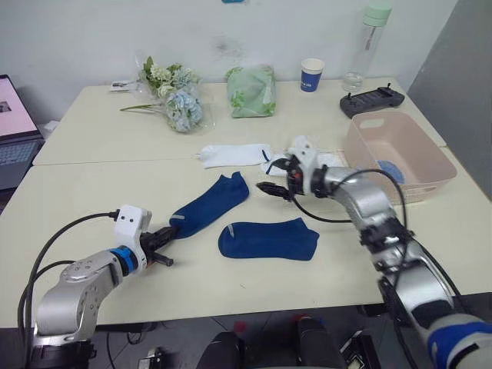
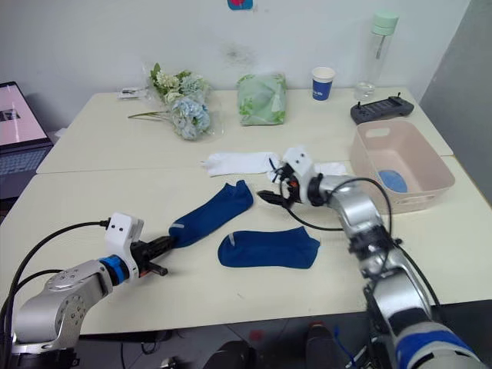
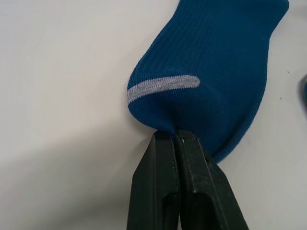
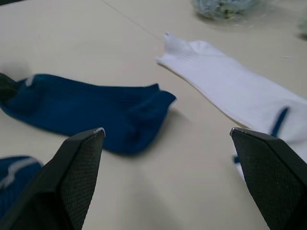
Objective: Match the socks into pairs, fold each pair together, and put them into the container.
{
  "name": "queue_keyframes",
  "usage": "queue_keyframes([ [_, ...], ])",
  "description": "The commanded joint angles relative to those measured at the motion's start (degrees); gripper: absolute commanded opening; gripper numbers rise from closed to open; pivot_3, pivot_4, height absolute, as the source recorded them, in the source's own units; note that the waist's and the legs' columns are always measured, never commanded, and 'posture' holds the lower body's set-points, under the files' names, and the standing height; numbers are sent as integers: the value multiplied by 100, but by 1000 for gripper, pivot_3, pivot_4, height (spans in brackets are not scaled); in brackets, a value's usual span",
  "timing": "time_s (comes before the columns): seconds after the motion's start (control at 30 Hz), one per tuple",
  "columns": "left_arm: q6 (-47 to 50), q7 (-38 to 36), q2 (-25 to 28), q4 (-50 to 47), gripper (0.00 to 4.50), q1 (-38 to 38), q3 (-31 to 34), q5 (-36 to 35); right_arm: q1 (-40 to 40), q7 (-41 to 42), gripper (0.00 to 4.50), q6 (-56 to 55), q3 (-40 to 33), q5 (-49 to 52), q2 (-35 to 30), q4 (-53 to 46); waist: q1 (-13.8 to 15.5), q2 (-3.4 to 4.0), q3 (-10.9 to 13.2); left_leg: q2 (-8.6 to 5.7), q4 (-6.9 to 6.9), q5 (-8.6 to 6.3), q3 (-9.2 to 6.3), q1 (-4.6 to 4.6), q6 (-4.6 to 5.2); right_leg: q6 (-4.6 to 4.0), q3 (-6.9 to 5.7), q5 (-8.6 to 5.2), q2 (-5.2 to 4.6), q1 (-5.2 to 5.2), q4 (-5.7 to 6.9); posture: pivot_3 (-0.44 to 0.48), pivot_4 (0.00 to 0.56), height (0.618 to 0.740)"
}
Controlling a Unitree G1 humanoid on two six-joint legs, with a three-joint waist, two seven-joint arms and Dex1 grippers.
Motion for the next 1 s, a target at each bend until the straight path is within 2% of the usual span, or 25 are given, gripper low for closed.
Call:
queue_keyframes([
  [0.03,-27,152,-28,-194,29,96,66,-12,-476,60,4500,-297,-173,-56,211,874,11,0,0,0,0,0,-1,-1,0,0,-1,0,-1,-1,-1,0,150,740],
  [0.2,-3,394,-147,-349,29,178,53,-21,-1240,-355,4500,-783,-418,-157,980,2458,-63,3,1,-3,-1,0,2,2,-1,0,2,0,0,-3,6,0,150,740],
  [0.43,12,463,-112,-514,29,357,65,-55,-1727,-628,4500,-1042,-697,-369,1313,3474,-86,5,1,-4,-1,0,-4,-2,-1,-1,-2,0,-3,-3,3,0,150,740],
  [0.57,29,479,-100,-537,0,294,29,-73,-1822,-953,3629,-1200,-747,-585,1362,3745,-98,6,2,-6,-3,0,-2,0,-2,-1,-3,0,0,-5,7,0,150,740],
  [0.9,0,449,-59,-422,0,99,-123,-28,-1827,-836,96,-1087,-1055,-601,1468,3833,-97,7,3,-5,-3,0,-3,-1,-2,0,-3,0,0,-5,7,0,150,740],
  [1.0,-27,425,-53,-395,0,18,-161,-36,-1771,-812,37,-1070,-1154,-589,1374,3765,-99,7,3,-6,-3,0,-3,-1,-2,-1,-3,0,0,-5,7,0,150,740],
])
